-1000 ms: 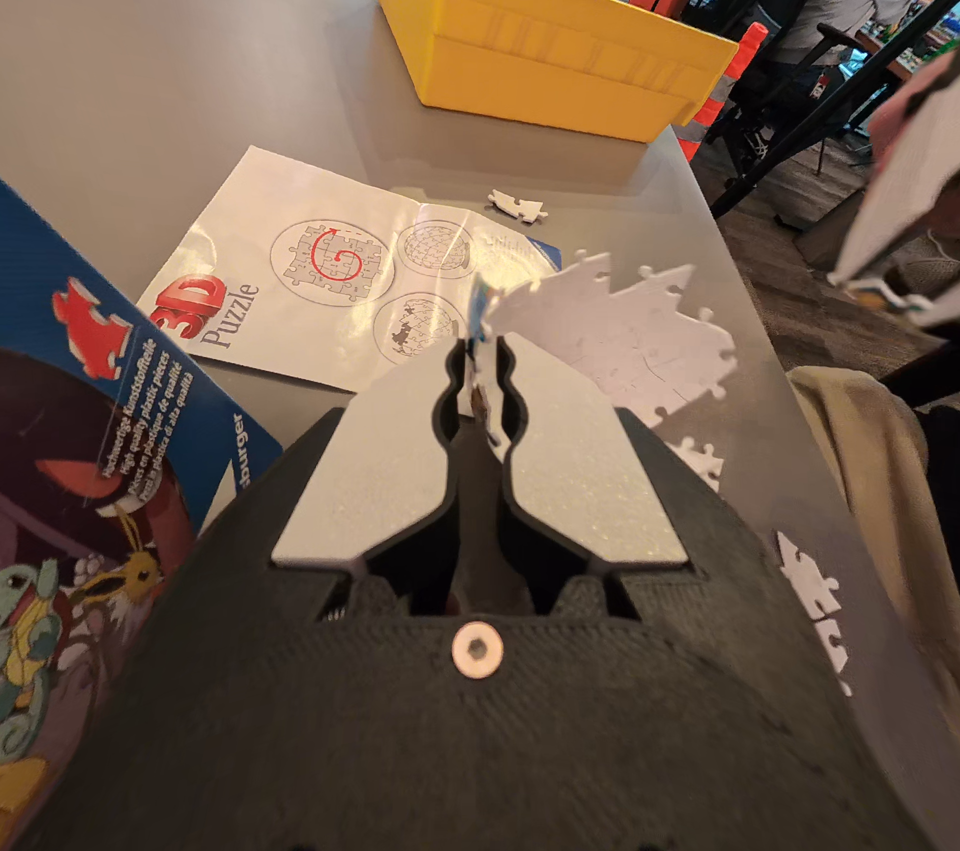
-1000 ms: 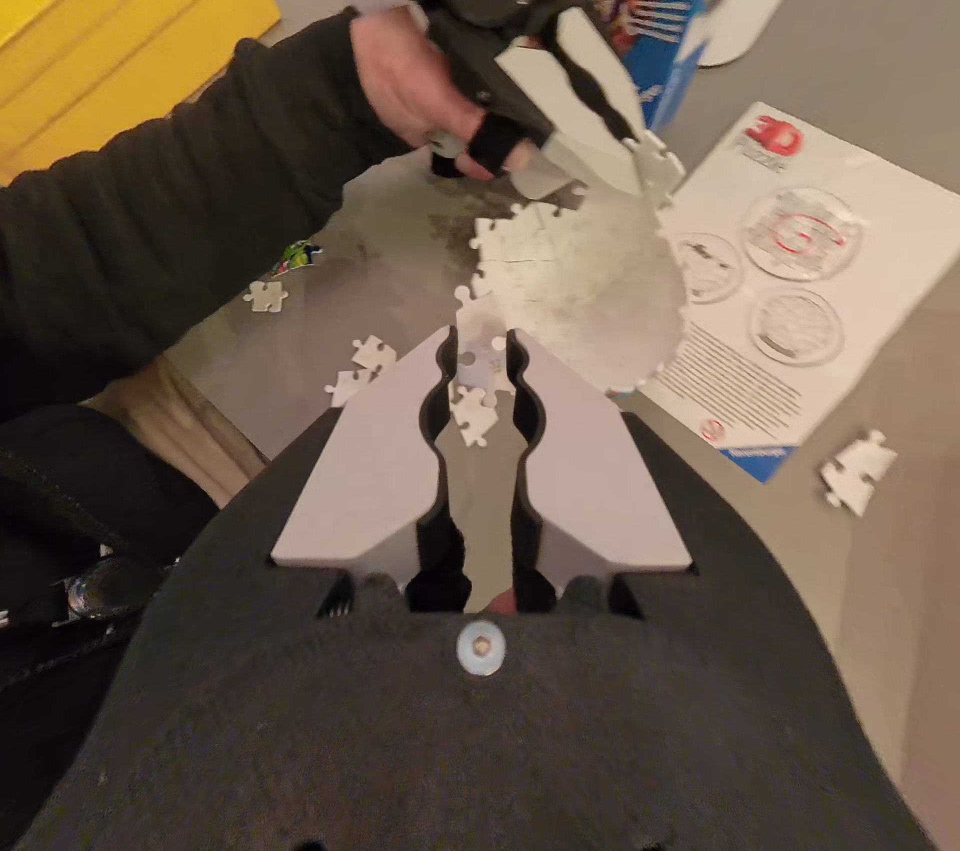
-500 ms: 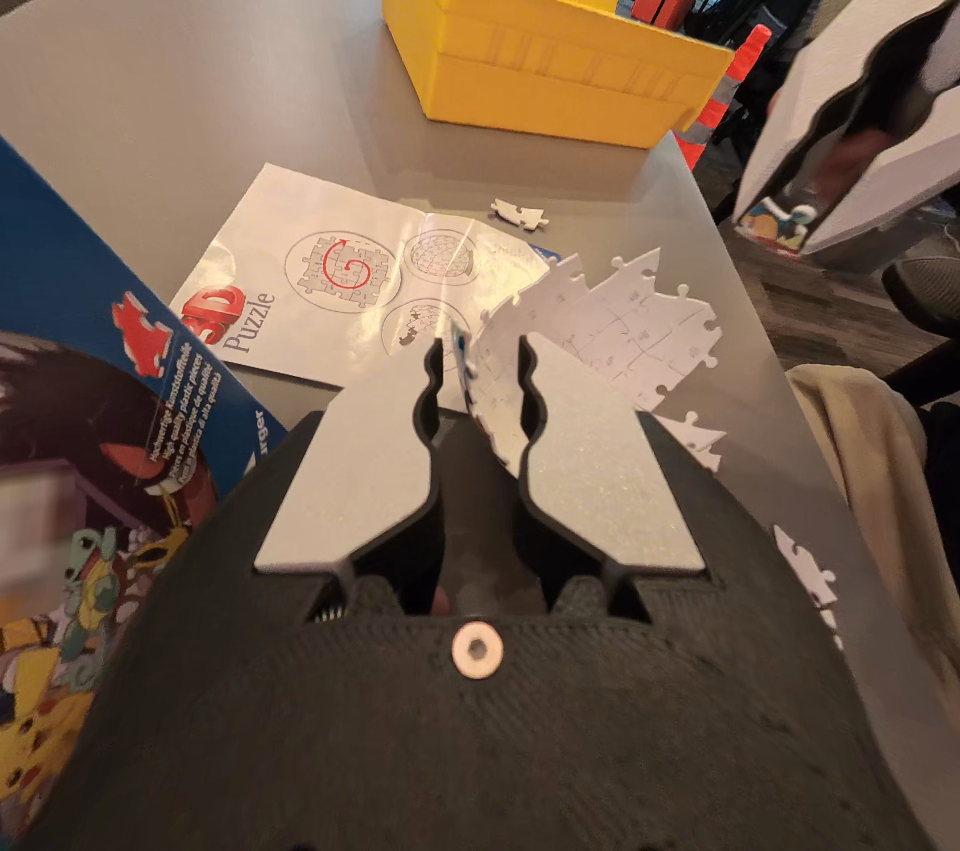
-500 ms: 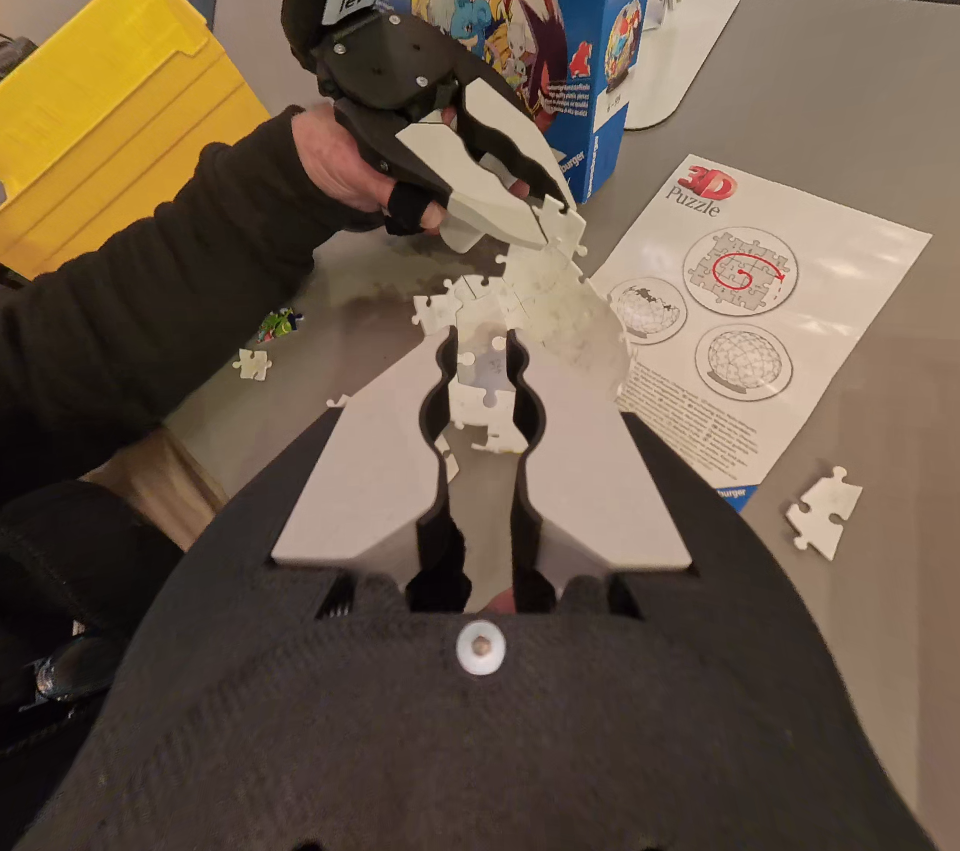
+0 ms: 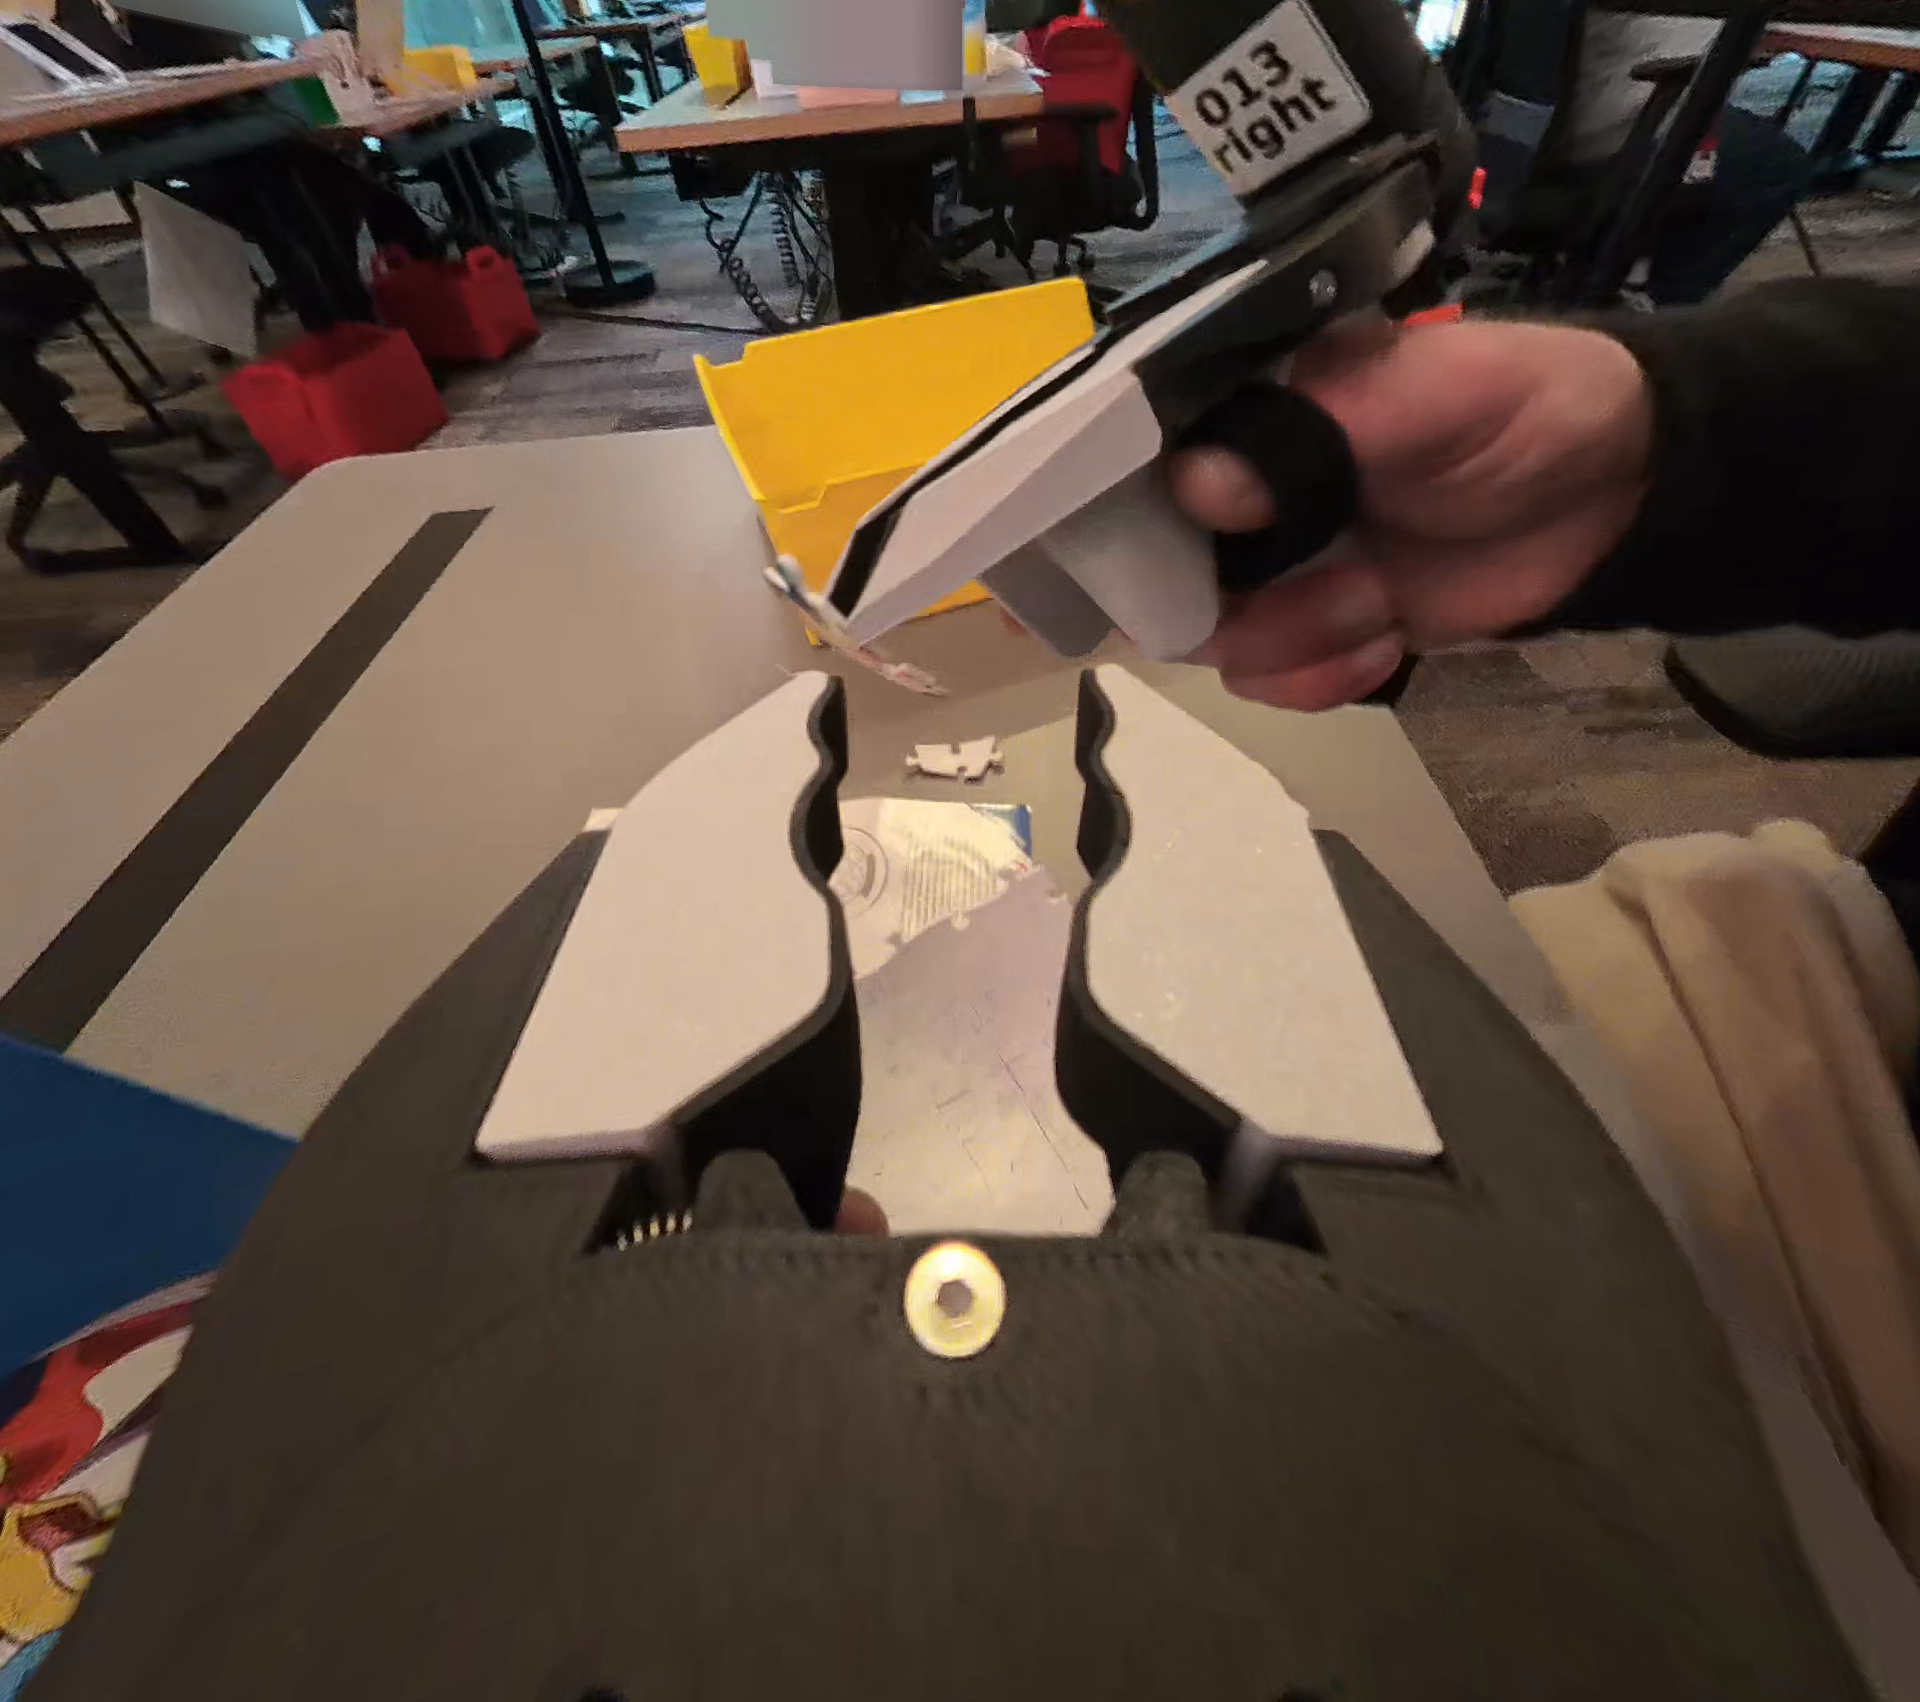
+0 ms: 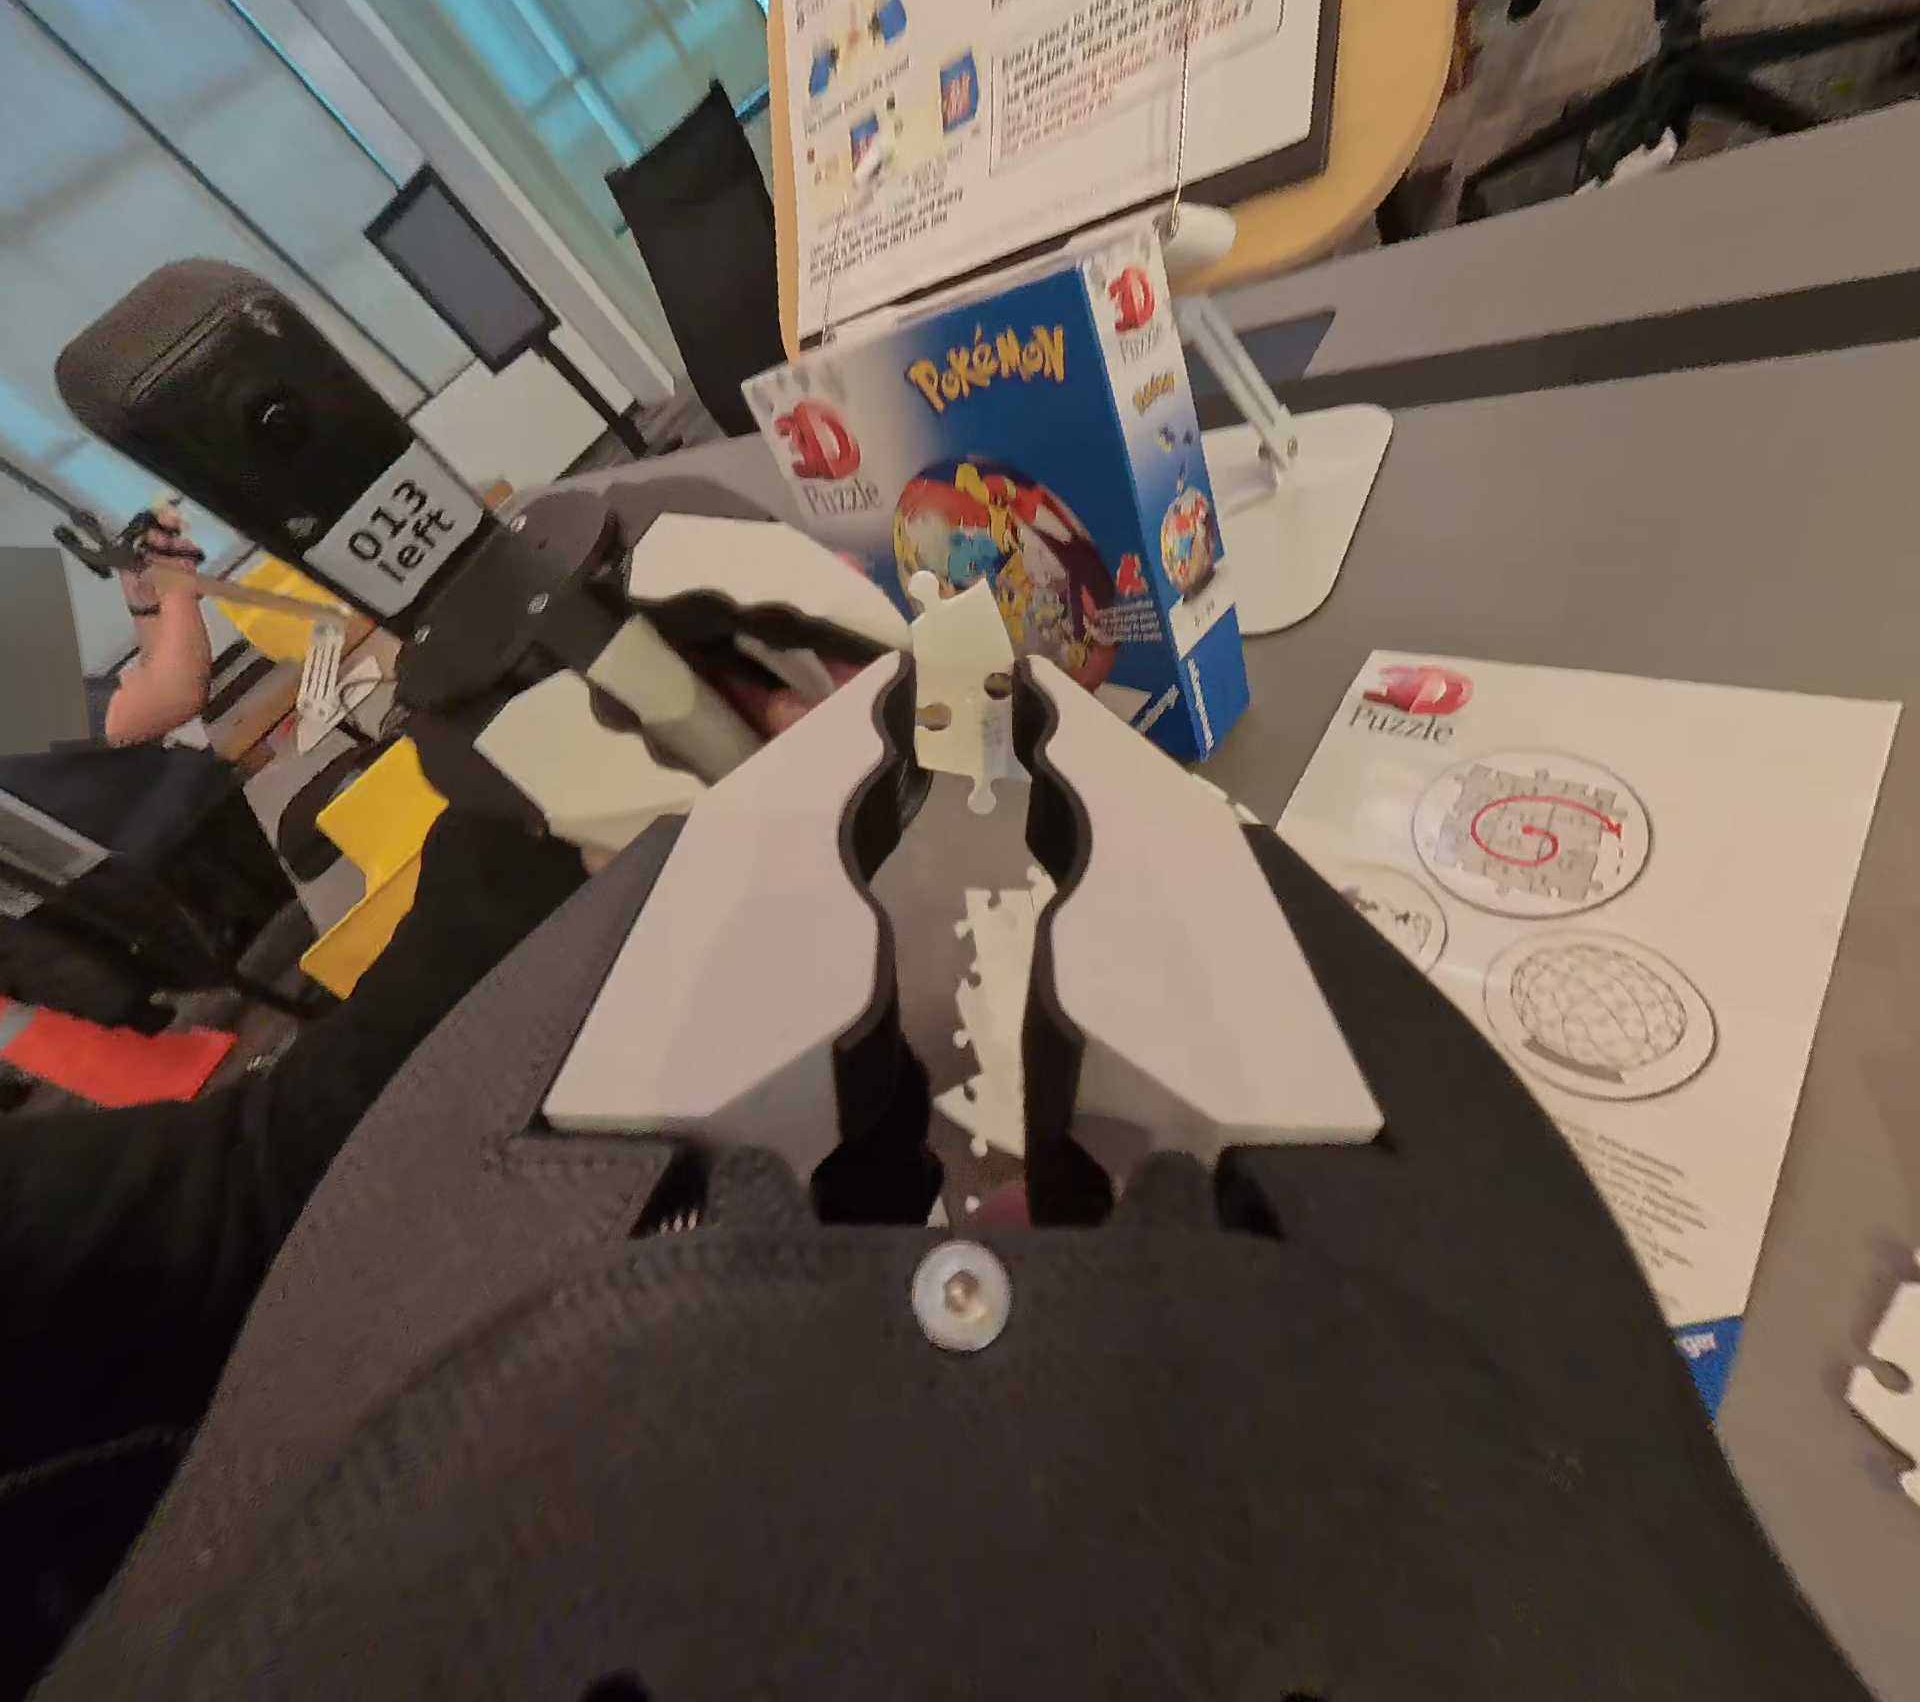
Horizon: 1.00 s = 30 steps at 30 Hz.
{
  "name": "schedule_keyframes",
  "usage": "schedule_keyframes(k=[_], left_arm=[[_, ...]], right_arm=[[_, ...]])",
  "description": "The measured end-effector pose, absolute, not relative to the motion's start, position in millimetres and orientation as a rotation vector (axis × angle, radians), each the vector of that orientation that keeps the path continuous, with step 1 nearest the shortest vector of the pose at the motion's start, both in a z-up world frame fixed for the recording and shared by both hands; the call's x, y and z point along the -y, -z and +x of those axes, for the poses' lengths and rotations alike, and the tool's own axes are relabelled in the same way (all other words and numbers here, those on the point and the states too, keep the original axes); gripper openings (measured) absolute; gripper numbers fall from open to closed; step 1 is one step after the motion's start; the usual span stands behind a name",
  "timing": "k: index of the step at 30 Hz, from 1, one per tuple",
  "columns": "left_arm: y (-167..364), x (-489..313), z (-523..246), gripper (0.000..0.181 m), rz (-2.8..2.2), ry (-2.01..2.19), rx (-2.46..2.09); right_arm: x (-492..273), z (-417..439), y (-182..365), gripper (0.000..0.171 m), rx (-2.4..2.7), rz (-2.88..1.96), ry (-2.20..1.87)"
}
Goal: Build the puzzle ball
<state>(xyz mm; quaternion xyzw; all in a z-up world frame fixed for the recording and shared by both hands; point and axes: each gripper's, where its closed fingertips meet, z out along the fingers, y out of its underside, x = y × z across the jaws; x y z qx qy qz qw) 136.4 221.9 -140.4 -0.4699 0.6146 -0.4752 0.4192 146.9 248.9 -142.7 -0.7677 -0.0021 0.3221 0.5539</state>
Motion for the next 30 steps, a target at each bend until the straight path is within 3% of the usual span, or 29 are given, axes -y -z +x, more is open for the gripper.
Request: schedule_keyframes(k=[1, 9, 12, 14, 19, 22, 30], left_arm=[[139.1, -223.8, 139.1, 0.040, -1.195, 1.189, -1.513], [141.9, -232.2, 154.1, 0.009, -1.275, 1.319, -1.348], [145.2, -230.4, 155.3, 0.006, -1.268, 1.298, -1.375], [147.5, -233.0, 153.7, 0.002, -1.284, 1.338, -1.381], [156.1, -231.3, 151.1, 0.001, -1.281, 1.387, -1.481], [156.8, -226.2, 147.1, 0.001, -1.267, 1.420, -1.565], [165.1, -216.8, 145.7, 0.001, -1.271, 1.300, -1.838]], right_arm=[[-250.1, 149.1, 139.5, 0.016, -0.001, -1.790, -0.740], [-250.8, 144.9, 130.3, 0.016, 0.043, -1.688, -0.634], [-251.2, 145.8, 130.3, 0.016, 0.064, -1.693, -0.608], [-247.6, 146.1, 125.5, 0.002, 0.100, -1.684, -0.619], [-243.1, 146.6, 133.8, 0.003, 0.232, -1.796, -0.552], [-238.9, 148.2, 133.6, 0.013, 0.310, -1.849, -0.553], [-231.5, 137.9, 143.5, 0.007, 0.736, -1.974, -0.378]])
